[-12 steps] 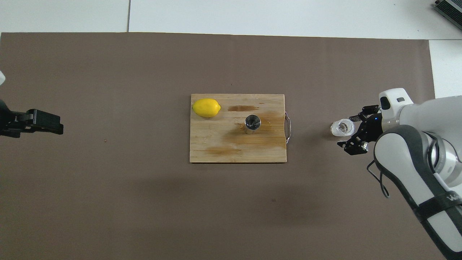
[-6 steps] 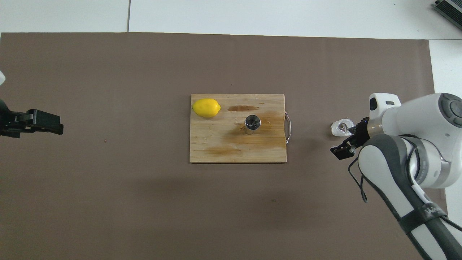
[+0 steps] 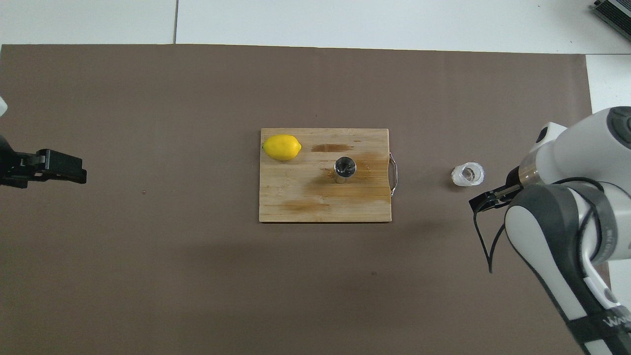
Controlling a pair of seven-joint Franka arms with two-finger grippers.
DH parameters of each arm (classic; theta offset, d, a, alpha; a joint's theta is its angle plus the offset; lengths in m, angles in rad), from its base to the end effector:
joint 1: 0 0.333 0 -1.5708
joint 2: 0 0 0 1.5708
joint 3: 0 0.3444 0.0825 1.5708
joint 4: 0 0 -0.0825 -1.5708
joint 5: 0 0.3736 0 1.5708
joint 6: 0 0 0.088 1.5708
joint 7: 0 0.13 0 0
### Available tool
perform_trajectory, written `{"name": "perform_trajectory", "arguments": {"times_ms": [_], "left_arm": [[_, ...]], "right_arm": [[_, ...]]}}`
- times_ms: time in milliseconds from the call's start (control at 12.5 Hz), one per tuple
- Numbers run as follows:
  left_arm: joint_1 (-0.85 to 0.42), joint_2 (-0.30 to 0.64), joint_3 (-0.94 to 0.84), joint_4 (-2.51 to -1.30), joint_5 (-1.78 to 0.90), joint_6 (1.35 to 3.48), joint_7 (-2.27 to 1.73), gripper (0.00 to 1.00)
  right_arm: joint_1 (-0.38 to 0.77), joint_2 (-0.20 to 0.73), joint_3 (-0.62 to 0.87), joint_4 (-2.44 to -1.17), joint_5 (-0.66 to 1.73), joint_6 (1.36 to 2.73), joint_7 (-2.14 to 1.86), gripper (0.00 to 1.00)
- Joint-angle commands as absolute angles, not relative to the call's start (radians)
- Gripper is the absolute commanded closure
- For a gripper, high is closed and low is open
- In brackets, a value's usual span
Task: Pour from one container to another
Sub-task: 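Open the right gripper and draw it back from the white cup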
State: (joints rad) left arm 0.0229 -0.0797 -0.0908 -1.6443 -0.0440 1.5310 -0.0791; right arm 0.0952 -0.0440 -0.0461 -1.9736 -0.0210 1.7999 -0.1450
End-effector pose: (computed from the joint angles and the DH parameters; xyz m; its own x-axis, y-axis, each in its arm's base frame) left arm 0.5099 -0.0426 0.6347 0.9993 0.0100 -0.0367 0.0112 -0.9994 0.0340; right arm 0.5160 0.0228 0.4865 0.9716 0.1974 -0.1306 0.1990 -0.9800 -0.0013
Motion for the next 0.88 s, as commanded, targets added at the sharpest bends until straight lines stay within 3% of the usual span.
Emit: {"name": "perform_trajectory", "arguments": {"times_ms": [0,160,800], "left_arm": [[0.035,-0.101,-0.097,-1.66,-0.032,1.52,-0.075,0.0],[0.035,-0.101,-0.097,-1.661,-0.032,1.52,-0.075,0.0],[0.035,-0.101,-0.097,-1.66,-0.032,1.52,-0.075,0.0]], "right_arm": [[0.074,-0.072,-0.051,-1.832,-0.018,1.674,-0.081,0.0],[0.064,-0.069,-0.052,-1.725,-0.014,1.585,-0.01,0.0],[0.006,-0.072,-0.067,-1.69,0.064,1.568,0.028,0.0]]}}
